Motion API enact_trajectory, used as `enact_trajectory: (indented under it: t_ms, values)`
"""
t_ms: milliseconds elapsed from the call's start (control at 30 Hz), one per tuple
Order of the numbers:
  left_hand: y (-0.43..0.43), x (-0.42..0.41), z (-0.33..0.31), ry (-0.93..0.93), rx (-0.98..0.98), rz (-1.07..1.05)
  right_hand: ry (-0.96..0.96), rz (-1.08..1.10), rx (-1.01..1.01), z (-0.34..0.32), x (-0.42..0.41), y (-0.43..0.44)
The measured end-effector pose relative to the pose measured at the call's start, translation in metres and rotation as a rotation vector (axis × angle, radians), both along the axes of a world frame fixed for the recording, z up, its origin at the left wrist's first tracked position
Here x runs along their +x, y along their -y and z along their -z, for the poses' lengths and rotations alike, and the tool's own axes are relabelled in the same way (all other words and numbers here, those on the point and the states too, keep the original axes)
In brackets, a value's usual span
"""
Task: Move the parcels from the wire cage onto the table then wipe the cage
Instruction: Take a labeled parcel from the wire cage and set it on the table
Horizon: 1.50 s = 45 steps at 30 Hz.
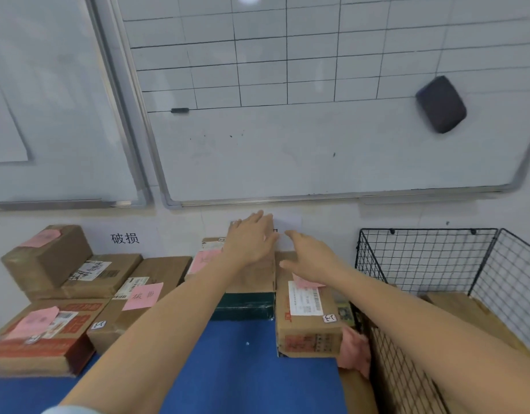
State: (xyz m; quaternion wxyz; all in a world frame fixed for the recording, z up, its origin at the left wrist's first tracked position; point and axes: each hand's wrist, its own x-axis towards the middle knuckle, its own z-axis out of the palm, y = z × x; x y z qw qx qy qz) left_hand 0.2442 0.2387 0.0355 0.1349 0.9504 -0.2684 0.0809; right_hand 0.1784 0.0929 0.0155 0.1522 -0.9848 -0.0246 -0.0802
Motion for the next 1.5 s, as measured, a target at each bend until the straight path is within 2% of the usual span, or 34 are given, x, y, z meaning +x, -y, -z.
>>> enact_trajectory:
  t_ms: [267, 467, 733, 967, 1267, 1400, 1500]
  values:
    - [0.094, -0.042, -0.017, -0.194, -0.061, 0.218, 0.058, 0.169, -0.054, -0.022, -0.050, 0.109]
    - [0.208, -0.080, -0.008, -0.191, 0.091, 0.282, -0.014, 0.276, -0.137, -0.008, -0.100, 0.222]
    - [0.332, -0.123, 0.050, -0.191, 0.291, 0.290, -0.171, 0.338, -0.095, 0.045, -0.140, 0.356]
    - [0.377, -0.125, 0.108, -0.278, 0.385, 0.208, -0.331, 0.327, -0.062, 0.105, -0.134, 0.392]
    - [0.417, -0.086, 0.169, -0.391, 0.375, 0.219, -0.429, 0.391, -0.028, 0.172, -0.094, 0.415]
    - [0.435, -0.078, 0.198, -0.544, 0.336, 0.200, -0.456, 0.514, 0.080, 0.212, -0.073, 0.432]
    - [0.447, -0.078, 0.215, -0.749, 0.202, 0.158, -0.508, 0.581, 0.172, 0.242, -0.060, 0.442]
